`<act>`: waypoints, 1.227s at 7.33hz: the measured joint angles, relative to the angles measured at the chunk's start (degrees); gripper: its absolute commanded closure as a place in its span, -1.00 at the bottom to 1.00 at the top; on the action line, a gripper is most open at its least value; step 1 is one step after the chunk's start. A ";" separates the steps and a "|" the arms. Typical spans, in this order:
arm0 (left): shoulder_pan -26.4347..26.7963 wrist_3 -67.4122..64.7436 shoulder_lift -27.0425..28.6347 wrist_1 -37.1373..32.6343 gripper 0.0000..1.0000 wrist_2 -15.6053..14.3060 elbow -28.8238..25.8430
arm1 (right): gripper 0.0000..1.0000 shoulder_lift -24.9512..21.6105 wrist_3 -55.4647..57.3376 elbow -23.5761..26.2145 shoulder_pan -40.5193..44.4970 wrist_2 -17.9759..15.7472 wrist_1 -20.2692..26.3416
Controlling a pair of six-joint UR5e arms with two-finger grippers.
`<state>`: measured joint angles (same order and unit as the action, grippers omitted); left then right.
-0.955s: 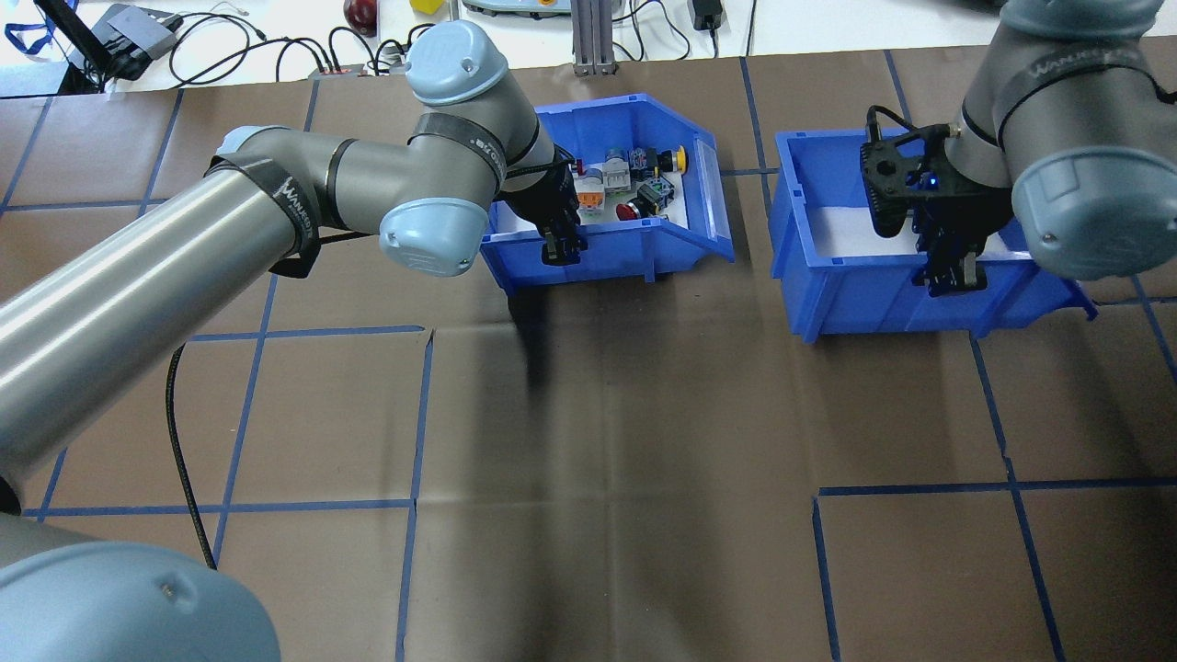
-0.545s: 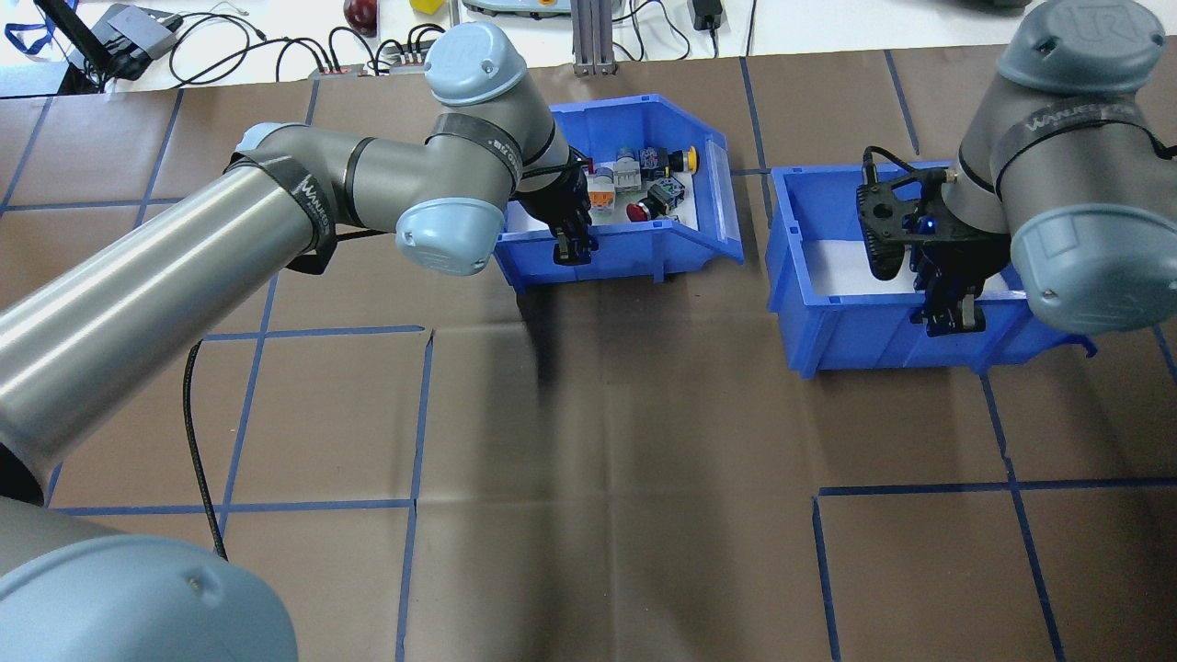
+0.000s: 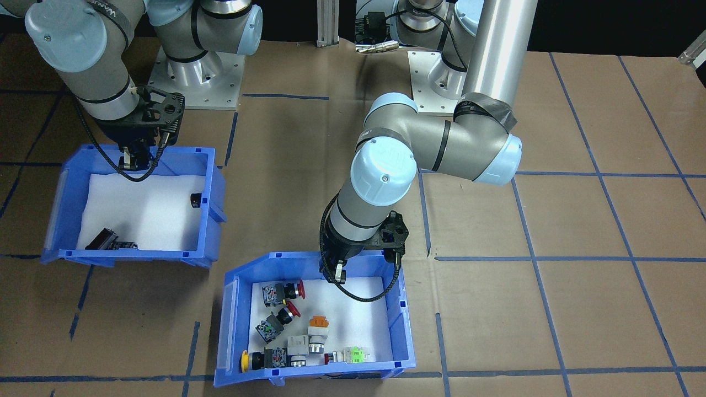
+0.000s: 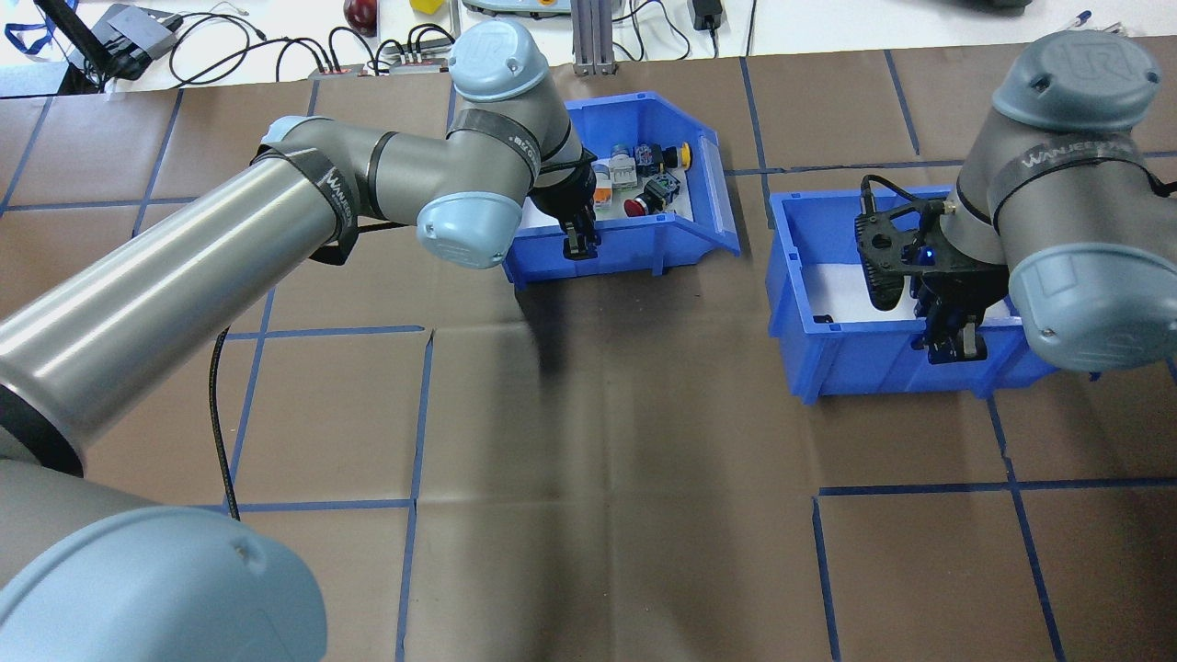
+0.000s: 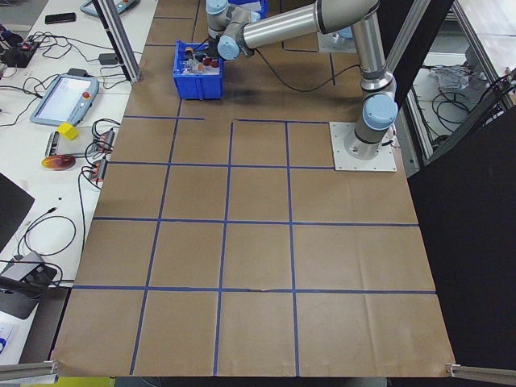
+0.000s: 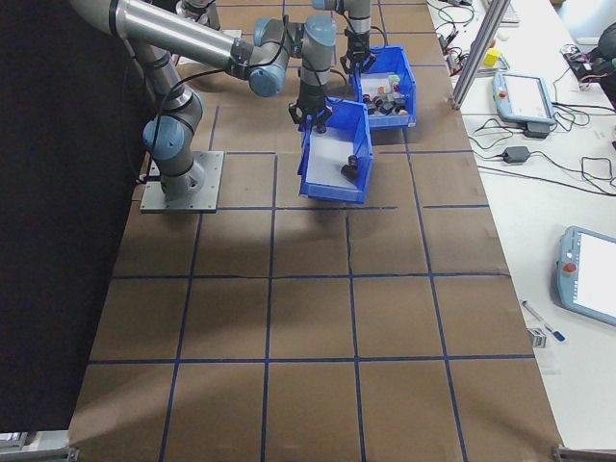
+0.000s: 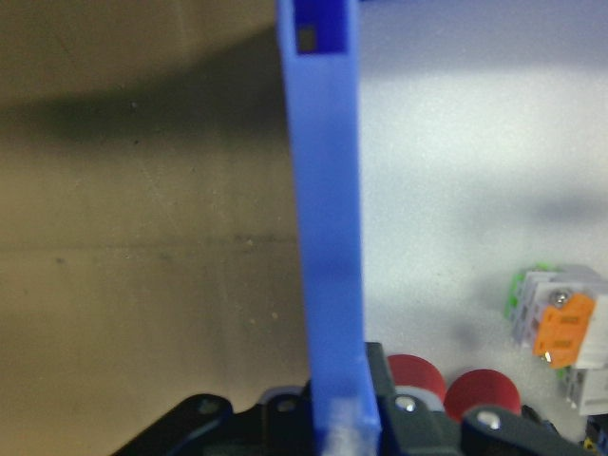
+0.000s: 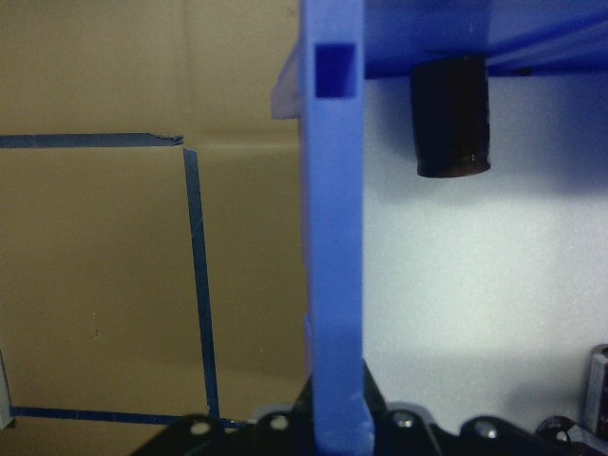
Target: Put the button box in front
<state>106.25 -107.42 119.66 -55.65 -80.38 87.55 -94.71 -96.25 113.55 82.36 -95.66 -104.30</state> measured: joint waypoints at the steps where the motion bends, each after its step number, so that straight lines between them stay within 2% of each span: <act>1: 0.19 -0.26 0.05 0.01 0.42 -0.46 -0.10 | 0.91 -0.88 0.21 0.88 0.00 0.11 0.10; 2: 0.34 -0.30 0.05 0.00 0.38 -0.62 -0.20 | 0.91 -2.18 0.45 2.14 0.01 0.29 0.16; 3: 0.48 -0.29 0.07 -0.04 -0.18 -0.66 -0.25 | 0.91 -3.45 1.02 3.48 0.13 0.44 0.12; 4: 0.57 -0.26 0.08 -0.08 -0.93 -0.65 -0.26 | 0.91 -4.70 2.34 4.57 0.57 0.56 0.09; 7: 0.72 2.27 -1.95 -1.93 -0.96 -0.96 -0.03 | 0.91 -6.96 8.23 6.11 5.31 0.57 0.02; 9: 0.07 15.34 -7.70 -10.68 -0.96 -2.16 0.14 | 0.90 -7.07 14.61 6.44 11.22 0.50 -0.21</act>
<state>106.32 -92.08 111.96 -66.33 -82.53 87.70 -101.78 -81.64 120.00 93.58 -95.15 -104.50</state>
